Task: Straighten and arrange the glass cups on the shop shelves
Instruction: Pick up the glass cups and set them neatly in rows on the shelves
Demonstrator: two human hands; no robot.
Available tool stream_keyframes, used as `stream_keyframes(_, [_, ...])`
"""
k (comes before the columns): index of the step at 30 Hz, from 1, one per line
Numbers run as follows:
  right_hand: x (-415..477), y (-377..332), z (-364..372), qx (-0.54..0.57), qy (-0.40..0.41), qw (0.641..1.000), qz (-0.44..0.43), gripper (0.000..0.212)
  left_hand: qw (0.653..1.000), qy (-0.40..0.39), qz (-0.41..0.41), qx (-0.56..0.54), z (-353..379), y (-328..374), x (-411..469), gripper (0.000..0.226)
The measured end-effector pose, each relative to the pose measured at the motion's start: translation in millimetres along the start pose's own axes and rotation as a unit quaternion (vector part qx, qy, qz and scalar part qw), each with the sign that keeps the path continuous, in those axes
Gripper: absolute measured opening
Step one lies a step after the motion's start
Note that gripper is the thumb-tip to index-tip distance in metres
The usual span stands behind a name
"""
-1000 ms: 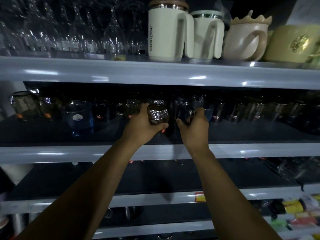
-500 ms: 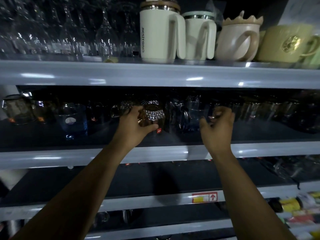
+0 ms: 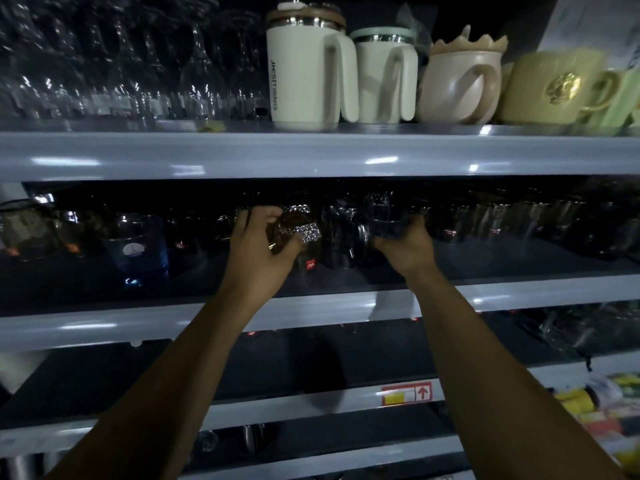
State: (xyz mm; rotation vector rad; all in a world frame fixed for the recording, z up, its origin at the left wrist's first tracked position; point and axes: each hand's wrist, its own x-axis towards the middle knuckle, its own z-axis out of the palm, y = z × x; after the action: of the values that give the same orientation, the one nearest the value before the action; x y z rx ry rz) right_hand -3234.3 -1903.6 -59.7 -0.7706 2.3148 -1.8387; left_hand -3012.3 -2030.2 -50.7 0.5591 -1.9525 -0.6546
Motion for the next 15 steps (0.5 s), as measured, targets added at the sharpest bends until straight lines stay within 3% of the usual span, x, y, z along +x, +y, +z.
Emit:
stream_keyframes(7, [-55,-28,-36,0.104,0.108,0.989,-0.013,0.058,0.999,0.016,0.034,-0.022,-6,1,-16,0.033])
stream_keyframes(12, [-114,-52,-51,0.194,0.037,0.98,-0.014,0.044,0.998,0.013,0.035,-0.041,-13,5,-22,0.03])
stream_keyframes(15, [-140,-57,-34,0.252,-0.015,0.967,0.018,0.058,0.998,0.012,0.033,-0.046,-29,6,-30,0.028])
